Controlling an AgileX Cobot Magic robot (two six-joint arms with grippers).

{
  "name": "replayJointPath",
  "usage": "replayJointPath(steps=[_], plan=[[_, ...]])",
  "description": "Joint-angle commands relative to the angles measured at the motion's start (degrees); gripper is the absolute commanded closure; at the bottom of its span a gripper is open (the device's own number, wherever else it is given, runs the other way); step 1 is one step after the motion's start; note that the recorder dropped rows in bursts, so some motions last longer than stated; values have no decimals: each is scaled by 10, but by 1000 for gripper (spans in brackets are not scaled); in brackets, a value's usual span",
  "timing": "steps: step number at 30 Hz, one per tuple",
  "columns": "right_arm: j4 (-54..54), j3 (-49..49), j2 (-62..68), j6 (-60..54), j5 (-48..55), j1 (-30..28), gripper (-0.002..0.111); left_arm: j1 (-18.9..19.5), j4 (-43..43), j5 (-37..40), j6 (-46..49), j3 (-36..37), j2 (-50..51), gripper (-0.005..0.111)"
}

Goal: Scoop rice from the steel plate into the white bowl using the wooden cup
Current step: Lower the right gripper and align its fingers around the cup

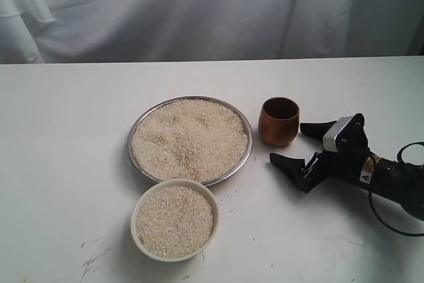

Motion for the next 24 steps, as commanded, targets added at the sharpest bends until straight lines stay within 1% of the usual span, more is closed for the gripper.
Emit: replayJointPath(steps=[1, 6, 14, 24], plan=[[4, -14, 3, 44, 2, -2, 13, -1, 0, -4, -2, 3, -3, 107], [15, -15, 3, 103, 2, -2, 13, -1, 0, -4, -2, 3, -3, 107], [15, -15, 3, 132, 2, -2, 13, -1, 0, -4, -2, 3, -3, 107], [28, -15, 3, 131, 2, -2, 13, -1, 0, -4, -2, 3, -3, 107]])
